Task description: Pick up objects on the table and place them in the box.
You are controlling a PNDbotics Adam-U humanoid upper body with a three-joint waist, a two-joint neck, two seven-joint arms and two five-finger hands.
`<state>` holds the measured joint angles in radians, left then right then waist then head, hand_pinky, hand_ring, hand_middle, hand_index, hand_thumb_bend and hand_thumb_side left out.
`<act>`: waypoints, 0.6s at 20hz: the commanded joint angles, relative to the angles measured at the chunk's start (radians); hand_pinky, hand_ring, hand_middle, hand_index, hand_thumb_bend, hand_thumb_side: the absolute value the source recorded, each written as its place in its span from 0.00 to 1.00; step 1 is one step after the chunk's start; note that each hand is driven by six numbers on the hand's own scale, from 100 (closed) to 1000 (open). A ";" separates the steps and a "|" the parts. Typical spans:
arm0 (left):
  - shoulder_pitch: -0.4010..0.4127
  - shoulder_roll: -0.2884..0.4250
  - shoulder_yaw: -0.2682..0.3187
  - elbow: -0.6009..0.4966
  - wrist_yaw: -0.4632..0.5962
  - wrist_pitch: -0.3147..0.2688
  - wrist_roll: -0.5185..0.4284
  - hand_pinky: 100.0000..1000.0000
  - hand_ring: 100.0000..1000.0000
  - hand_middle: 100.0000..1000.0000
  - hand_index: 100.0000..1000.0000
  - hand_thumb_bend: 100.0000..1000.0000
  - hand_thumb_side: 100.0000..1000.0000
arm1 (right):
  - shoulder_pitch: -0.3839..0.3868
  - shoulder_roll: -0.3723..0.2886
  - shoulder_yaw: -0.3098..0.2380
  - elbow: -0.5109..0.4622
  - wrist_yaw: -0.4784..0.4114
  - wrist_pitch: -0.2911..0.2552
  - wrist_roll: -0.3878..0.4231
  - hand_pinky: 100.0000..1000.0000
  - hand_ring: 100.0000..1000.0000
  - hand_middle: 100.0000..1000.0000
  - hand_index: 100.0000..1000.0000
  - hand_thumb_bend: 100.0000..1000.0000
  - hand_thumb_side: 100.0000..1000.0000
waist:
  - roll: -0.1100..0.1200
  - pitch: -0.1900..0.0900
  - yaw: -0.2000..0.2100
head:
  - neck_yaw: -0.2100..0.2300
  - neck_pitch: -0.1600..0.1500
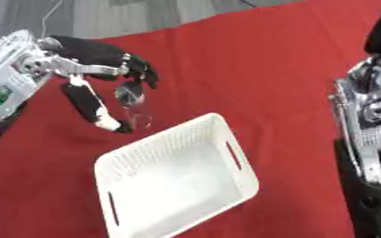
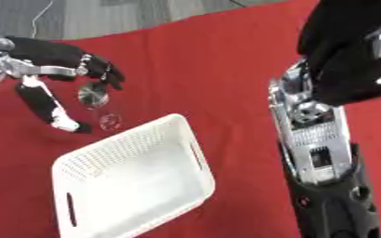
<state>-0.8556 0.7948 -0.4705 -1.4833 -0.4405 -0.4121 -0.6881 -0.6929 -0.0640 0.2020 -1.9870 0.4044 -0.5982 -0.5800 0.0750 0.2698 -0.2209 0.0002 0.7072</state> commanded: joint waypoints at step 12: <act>-0.003 0.038 0.019 -0.005 -0.032 -0.023 -0.016 0.53 0.66 0.84 0.79 0.28 0.39 | -0.022 0.007 0.002 -0.013 -0.004 -0.021 -0.009 0.53 0.55 0.57 0.60 0.00 1.00 | 0.004 -0.012 -0.007 | 0.005 -0.014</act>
<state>-0.8484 0.8026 -0.4696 -1.4830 -0.4677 -0.4141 -0.6862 -0.6967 -0.0633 0.2021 -1.9870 0.4034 -0.6021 -0.5760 0.0790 0.2729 -0.2265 0.0003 0.7066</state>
